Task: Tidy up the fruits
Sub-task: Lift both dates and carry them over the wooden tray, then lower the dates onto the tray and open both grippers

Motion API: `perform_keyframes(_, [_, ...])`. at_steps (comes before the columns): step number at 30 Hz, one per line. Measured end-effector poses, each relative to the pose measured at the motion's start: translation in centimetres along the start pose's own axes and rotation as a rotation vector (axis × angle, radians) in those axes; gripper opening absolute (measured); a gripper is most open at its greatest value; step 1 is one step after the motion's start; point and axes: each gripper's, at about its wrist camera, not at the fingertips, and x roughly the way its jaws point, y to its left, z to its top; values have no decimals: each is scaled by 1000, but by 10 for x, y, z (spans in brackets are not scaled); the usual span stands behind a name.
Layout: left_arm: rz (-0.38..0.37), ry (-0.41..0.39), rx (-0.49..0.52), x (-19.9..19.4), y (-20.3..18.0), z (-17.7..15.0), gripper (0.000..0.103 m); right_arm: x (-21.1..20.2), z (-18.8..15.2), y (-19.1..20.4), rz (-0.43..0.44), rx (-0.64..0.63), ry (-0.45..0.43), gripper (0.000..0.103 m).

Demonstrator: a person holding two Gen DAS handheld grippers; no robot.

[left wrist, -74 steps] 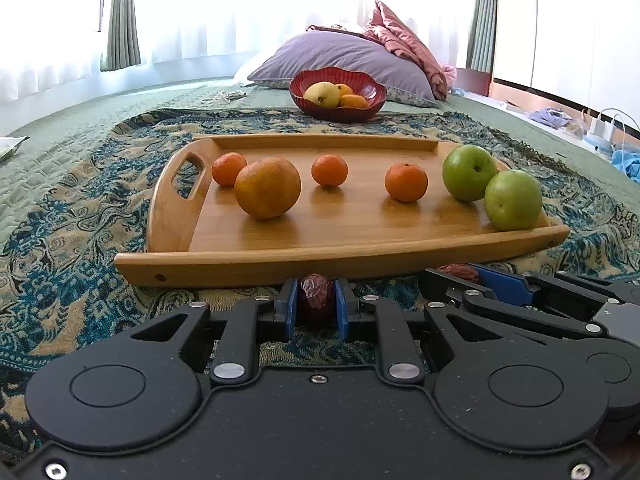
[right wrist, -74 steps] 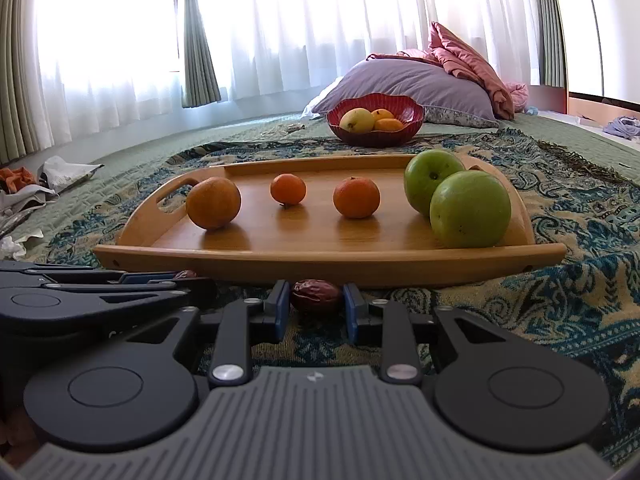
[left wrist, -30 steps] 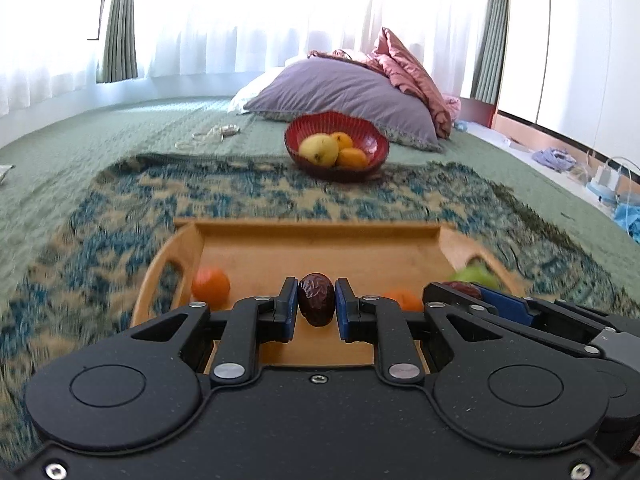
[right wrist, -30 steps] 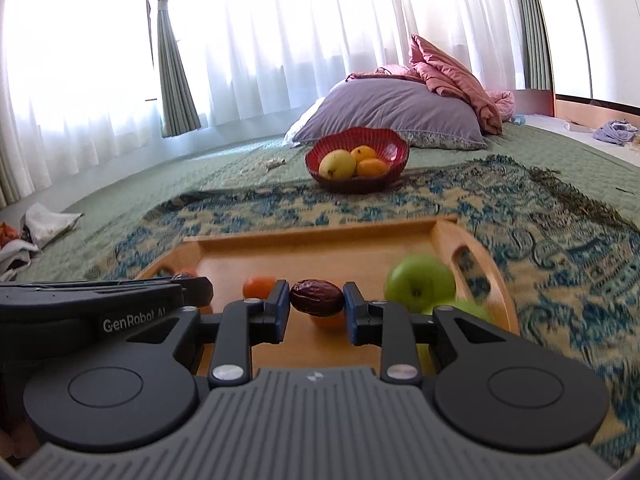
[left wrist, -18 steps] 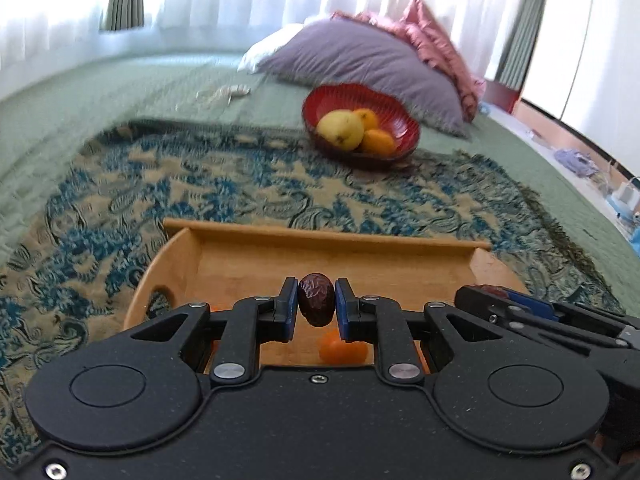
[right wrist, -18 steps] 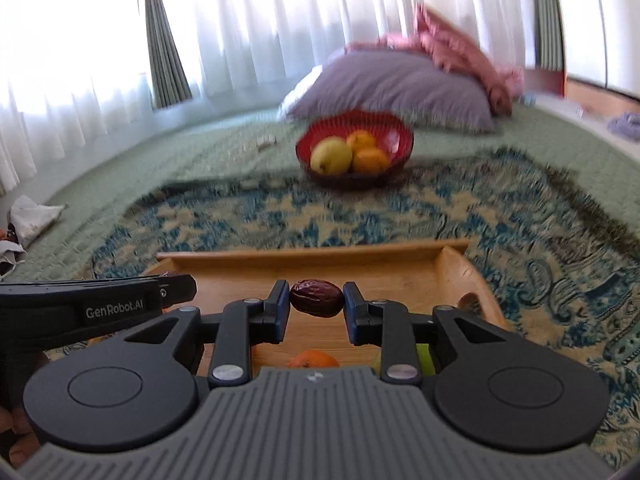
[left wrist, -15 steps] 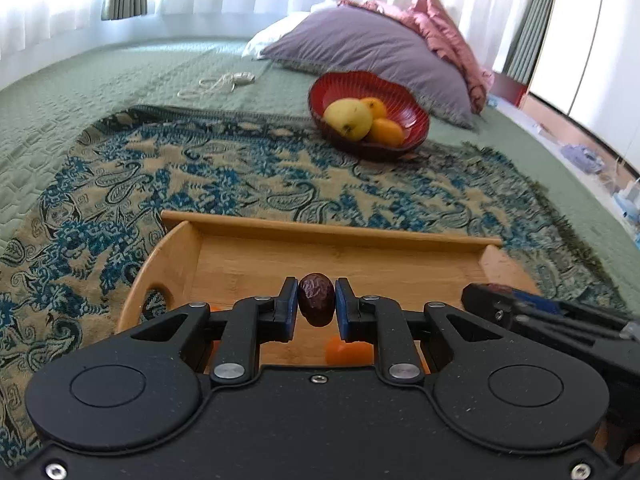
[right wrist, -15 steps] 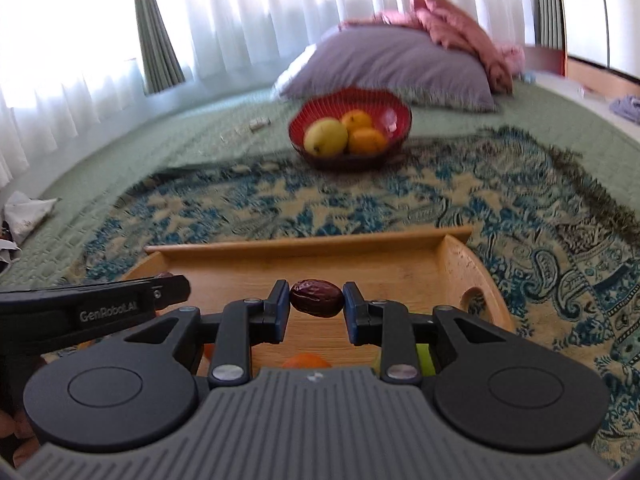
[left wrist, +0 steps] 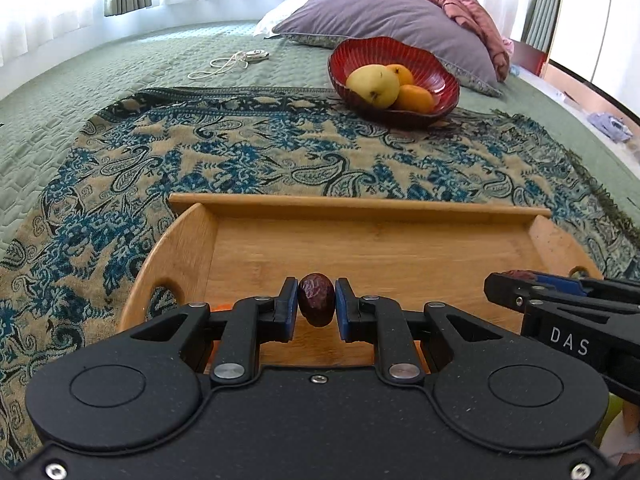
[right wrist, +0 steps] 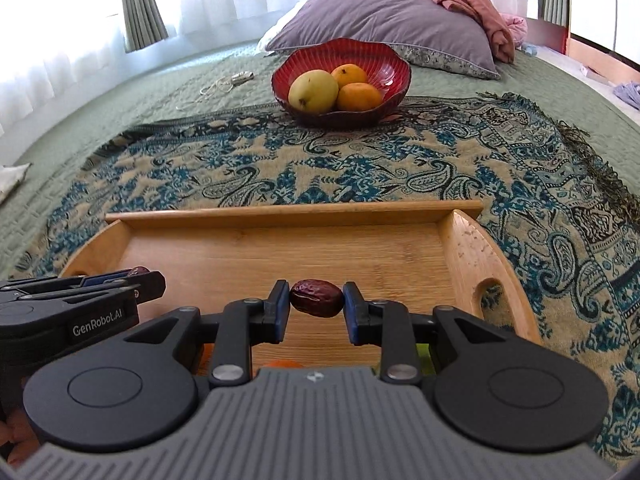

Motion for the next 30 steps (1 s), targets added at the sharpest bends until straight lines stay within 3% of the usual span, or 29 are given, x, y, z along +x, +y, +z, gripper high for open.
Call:
perform_keyframes(23, [0, 14, 13, 15, 1, -1, 19, 17, 0, 8, -17, -78, 54, 33])
perform_keyframes(30, [-7, 12, 15, 16, 1, 0, 19, 20, 1, 8, -15, -84, 60, 37])
